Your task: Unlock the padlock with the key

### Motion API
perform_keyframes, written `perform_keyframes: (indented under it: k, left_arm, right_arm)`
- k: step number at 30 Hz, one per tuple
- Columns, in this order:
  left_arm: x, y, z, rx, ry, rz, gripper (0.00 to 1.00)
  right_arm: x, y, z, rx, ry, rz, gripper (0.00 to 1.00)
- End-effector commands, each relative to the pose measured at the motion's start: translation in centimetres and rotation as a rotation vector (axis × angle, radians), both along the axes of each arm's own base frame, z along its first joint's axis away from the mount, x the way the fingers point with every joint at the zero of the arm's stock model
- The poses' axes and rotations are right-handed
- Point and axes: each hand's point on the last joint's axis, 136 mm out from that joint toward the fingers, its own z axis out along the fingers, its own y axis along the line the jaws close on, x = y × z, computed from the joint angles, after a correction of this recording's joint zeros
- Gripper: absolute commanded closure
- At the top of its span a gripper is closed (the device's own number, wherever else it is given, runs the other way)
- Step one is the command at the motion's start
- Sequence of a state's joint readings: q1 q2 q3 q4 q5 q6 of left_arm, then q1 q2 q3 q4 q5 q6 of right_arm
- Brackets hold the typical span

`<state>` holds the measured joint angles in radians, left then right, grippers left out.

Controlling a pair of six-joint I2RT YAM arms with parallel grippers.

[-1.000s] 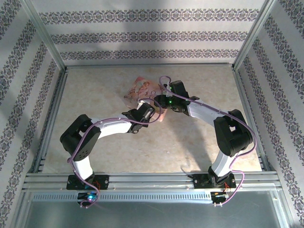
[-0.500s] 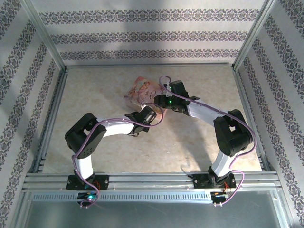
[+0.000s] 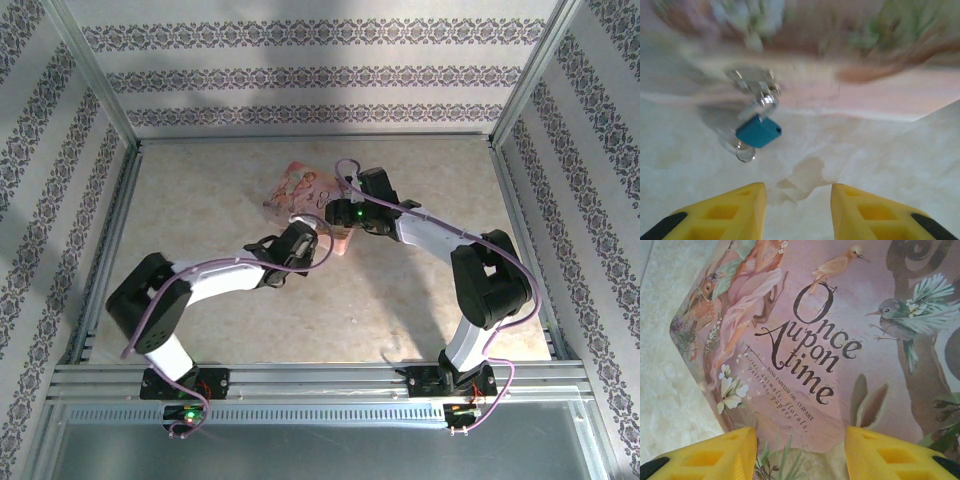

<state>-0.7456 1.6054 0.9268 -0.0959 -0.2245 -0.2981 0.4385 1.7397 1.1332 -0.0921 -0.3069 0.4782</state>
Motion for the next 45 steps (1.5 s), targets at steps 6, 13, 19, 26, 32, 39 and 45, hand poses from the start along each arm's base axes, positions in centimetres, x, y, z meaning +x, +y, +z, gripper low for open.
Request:
perform_keyframes:
  k: [6,13,19,26,32,39,45]
  left_arm:
    - [2.1,4.1,8.0,-0.190,-0.115,0.062,0.47]
    - [5.8,9.3,9.0,-0.431,-0.047,0.164,0.30]
    - [9.6,11.0,8.1,-0.533,0.025,0.159,0.25]
    - [14.4,10.8,5.3,-0.627,0.129,0.127,0.29]
    - [17.0,9.6,3.3,-0.678,0.173,0.104,0.34]
    - [16.2,8.7,1.9,-0.745,0.216,0.101,0.45]
    - [13.6,7.5,1.8,-0.741,0.233,0.082,0.49]
  right_arm:
    - [-0.3,-2.5,4.2,-0.014,-0.068,-0.024,0.46]
    - [-1.7,-5.2,4.2,0.003,-0.063,-0.078,0.33]
    - [-2.8,-6.3,2.5,0.139,0.015,-0.118,0.17]
    - [-3.0,-5.7,0.8,0.297,0.098,-0.143,0.02]
    - [-2.0,-4.8,-0.1,0.342,0.128,-0.141,0.02]
    - [-0.6,-3.4,-0.3,0.358,0.146,-0.098,0.11]
    - [0.8,-2.8,-0.1,0.345,0.129,-0.068,0.15]
